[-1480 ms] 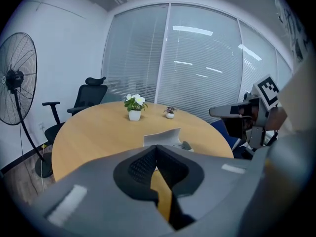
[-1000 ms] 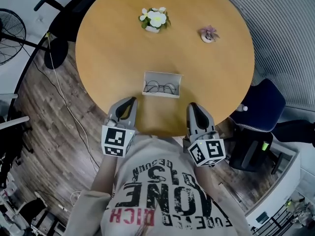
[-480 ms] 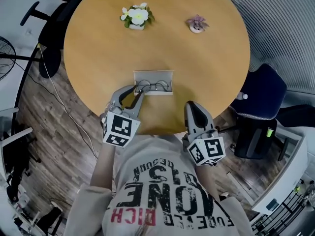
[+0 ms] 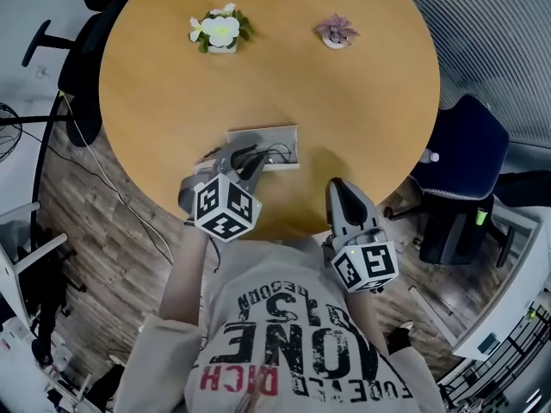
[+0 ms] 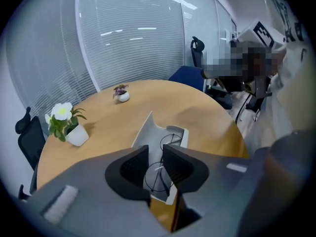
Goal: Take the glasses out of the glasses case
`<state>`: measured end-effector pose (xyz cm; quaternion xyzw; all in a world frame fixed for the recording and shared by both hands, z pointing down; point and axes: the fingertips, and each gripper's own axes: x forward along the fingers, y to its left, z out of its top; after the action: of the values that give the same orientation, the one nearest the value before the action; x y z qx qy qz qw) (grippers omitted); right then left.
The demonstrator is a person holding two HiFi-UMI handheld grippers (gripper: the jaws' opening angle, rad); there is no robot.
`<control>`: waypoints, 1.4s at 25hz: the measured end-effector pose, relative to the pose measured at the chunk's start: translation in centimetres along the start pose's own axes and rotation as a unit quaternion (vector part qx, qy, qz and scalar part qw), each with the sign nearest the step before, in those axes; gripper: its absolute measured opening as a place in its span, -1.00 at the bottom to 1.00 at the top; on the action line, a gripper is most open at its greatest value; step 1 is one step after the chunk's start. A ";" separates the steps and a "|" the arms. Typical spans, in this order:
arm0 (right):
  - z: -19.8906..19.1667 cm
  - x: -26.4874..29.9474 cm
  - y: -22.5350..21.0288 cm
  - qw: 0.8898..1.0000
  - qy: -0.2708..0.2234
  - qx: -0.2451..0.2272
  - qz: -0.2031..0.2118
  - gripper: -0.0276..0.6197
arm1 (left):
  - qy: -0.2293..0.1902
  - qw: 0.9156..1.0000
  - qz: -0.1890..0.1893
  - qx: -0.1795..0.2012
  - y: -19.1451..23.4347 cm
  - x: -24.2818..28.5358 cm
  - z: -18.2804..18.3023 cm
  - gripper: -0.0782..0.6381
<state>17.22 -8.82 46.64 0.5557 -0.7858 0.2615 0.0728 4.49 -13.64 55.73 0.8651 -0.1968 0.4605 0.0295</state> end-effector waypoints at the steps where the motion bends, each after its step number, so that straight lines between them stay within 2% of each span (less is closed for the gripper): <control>1: -0.1 0.0 -0.1 1.000 0.001 0.002 -0.002 -0.82 | 0.011 1.000 -0.009 0.012 -0.2 0.4 -0.2 -0.51; 5: -0.5 0.2 -0.7 1.000 0.008 0.008 -0.012 -0.82 | 0.047 0.997 -0.037 0.057 -0.7 1.7 -1.0 -0.51; 13: -1.0 0.4 -1.0 1.000 0.017 0.015 -0.022 -0.82 | 0.097 0.986 -0.087 0.100 -1.7 3.4 -1.9 -0.51; 19: -0.9 0.3 -1.0 0.999 0.020 0.014 -0.024 -0.82 | 0.121 0.981 -0.099 0.116 -2.0 4.3 -2.1 -0.51; 26: -1.3 0.5 -1.2 0.999 0.023 0.017 -0.022 -0.82 | 0.171 0.965 -0.100 0.172 -2.2 5.5 -3.0 -0.61; 35: -1.2 0.8 -0.9 0.999 0.025 0.016 -0.019 -0.82 | 0.168 0.969 -0.091 0.160 -2.1 5.5 -3.0 -0.63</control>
<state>17.55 -9.10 48.32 0.5647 -0.7690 0.2862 0.0885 5.71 -12.74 62.18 0.7832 -0.0335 0.6199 -0.0352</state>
